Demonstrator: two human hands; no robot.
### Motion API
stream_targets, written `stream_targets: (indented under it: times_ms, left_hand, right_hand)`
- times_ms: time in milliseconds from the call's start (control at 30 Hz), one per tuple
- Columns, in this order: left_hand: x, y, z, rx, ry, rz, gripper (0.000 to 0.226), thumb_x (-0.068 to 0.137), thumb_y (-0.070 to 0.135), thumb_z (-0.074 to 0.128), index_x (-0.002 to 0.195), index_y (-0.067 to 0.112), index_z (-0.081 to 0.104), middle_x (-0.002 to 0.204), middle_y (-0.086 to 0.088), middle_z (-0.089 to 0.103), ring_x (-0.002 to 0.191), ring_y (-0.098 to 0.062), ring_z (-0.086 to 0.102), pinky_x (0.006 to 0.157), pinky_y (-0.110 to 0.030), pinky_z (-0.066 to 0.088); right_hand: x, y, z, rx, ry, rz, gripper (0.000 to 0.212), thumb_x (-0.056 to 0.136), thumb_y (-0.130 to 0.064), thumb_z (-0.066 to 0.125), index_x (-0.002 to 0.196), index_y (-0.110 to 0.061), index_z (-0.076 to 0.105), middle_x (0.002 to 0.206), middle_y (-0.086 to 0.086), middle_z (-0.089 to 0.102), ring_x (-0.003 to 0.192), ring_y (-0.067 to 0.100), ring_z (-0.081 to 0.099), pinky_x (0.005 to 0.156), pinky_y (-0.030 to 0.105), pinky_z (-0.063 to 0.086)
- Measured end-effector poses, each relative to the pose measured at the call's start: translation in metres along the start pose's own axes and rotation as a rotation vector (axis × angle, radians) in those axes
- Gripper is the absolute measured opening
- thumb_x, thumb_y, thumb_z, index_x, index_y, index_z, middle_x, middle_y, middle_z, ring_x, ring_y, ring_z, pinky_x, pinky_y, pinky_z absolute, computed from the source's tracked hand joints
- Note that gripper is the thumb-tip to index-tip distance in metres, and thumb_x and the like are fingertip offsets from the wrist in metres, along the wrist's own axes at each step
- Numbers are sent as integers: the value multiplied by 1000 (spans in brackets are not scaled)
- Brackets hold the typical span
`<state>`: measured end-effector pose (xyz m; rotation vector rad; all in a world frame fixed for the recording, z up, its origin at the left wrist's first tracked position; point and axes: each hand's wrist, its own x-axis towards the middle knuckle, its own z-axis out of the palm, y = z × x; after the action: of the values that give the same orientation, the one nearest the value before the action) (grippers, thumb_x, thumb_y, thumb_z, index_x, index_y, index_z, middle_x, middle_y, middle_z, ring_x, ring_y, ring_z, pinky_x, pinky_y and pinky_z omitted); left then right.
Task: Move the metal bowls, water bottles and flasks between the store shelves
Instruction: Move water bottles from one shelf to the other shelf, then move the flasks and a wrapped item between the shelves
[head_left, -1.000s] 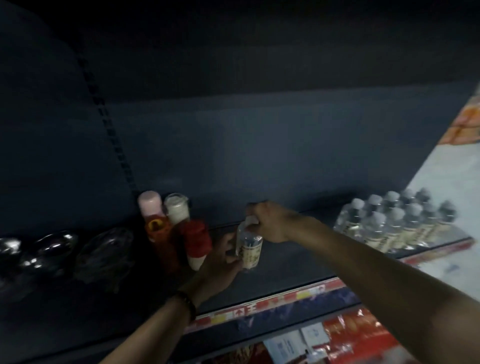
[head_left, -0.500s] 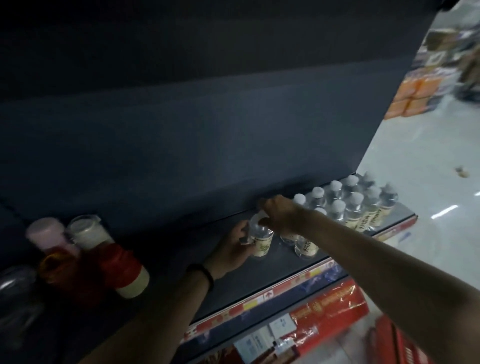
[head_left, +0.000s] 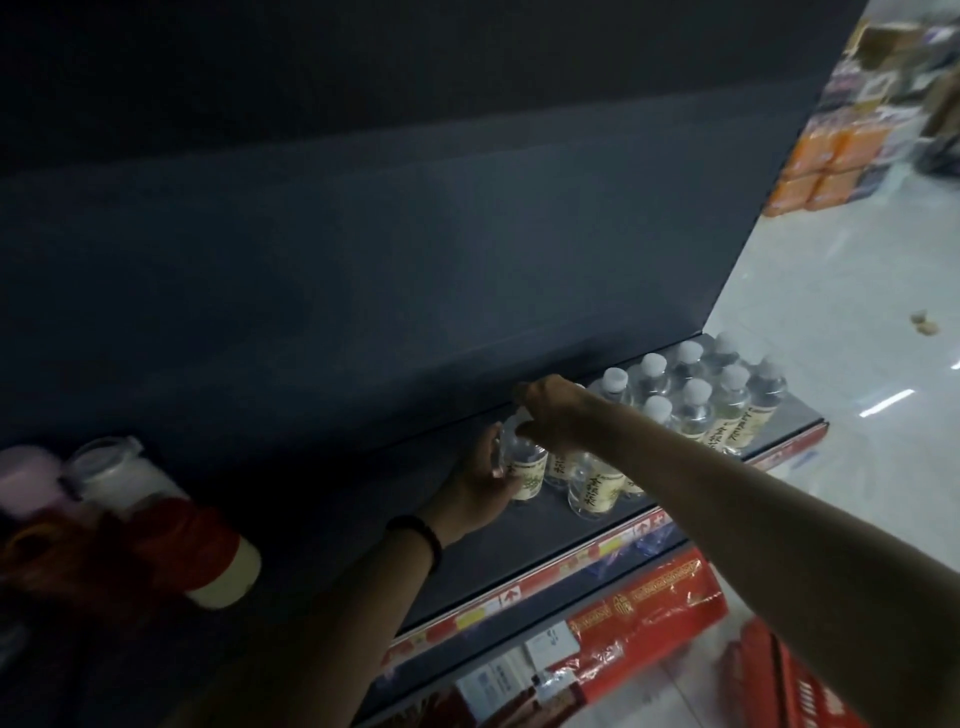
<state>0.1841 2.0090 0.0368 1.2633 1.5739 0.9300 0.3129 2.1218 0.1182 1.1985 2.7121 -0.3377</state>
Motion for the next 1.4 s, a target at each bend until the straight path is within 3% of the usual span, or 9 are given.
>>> stream_targets:
  times_ms: [133, 267, 533, 767, 833, 933, 1100, 1233, 1400]
  left_hand:
    - [1, 3, 4, 11, -17, -13, 52, 99, 3, 64, 133, 39, 49, 119, 24, 64, 108, 4, 63, 86, -18, 51]
    - [2, 4, 7, 7, -43, -22, 58, 99, -2, 62, 138, 38, 44, 113, 32, 55, 91, 26, 56, 73, -4, 46]
    - [-1, 9, 10, -12, -38, 14, 61, 92, -3, 64, 130, 41, 46, 117, 25, 60, 105, 5, 60, 86, -21, 50]
    - [-20, 9, -2, 39, -87, 14, 62, 99, 11, 67, 147, 37, 37, 122, 28, 51, 106, 12, 54, 92, -22, 51]
    - [-35, -5, -14, 102, -76, -17, 51, 100, 13, 68, 140, 34, 45, 128, 16, 59, 107, 0, 62, 97, -34, 57]
    - [-71, -37, -44, 248, -59, -37, 40, 99, 17, 74, 137, 23, 62, 131, -1, 67, 117, -19, 71, 106, -41, 57]
    - [-158, -86, -115, 382, 30, -81, 23, 99, 21, 75, 121, 18, 73, 104, 12, 71, 92, 8, 67, 96, -25, 58]
    - [-229, -108, -186, 572, 144, -107, 28, 98, 35, 72, 124, 25, 75, 117, 10, 78, 106, -1, 72, 98, -28, 57]
    - [-288, -113, -240, 680, 217, -151, 18, 100, 33, 69, 110, 19, 77, 108, 9, 77, 102, -4, 69, 93, -25, 53]
  right_hand:
    - [2, 4, 2, 32, 25, 29, 33, 103, -26, 65, 132, -12, 60, 119, 10, 68, 93, 21, 65, 66, 29, 47]
    - [1, 7, 2, 56, 39, 49, 34, 103, -28, 66, 133, -13, 60, 120, 9, 67, 91, 19, 61, 68, 28, 46]
    - [2, 11, 6, 68, 53, 50, 29, 102, -28, 67, 128, -15, 62, 108, 2, 64, 88, 18, 64, 56, 22, 40]
    - [-12, -5, -5, -4, 160, 67, 43, 103, -35, 65, 138, -11, 59, 127, 13, 64, 111, 29, 68, 86, 35, 55]
    - [-22, -24, -7, 63, 296, 46, 42, 101, -32, 67, 136, -10, 59, 127, 18, 61, 110, 35, 68, 90, 38, 55]
    - [-41, -72, 1, 471, 469, -10, 25, 94, -21, 75, 117, -12, 71, 106, 10, 73, 96, 28, 70, 80, 26, 49]
    - [-54, -170, 49, 774, 341, -95, 13, 89, -13, 77, 102, -14, 74, 88, -3, 75, 77, 6, 65, 69, 7, 44]
    - [-44, -242, 90, 686, 227, -173, 14, 91, -28, 79, 97, -24, 67, 84, -12, 65, 74, 2, 60, 64, 6, 37]
    - [-25, -332, 104, 638, 238, -280, 43, 90, -33, 75, 131, -22, 64, 119, 4, 68, 111, 27, 62, 88, 34, 52]
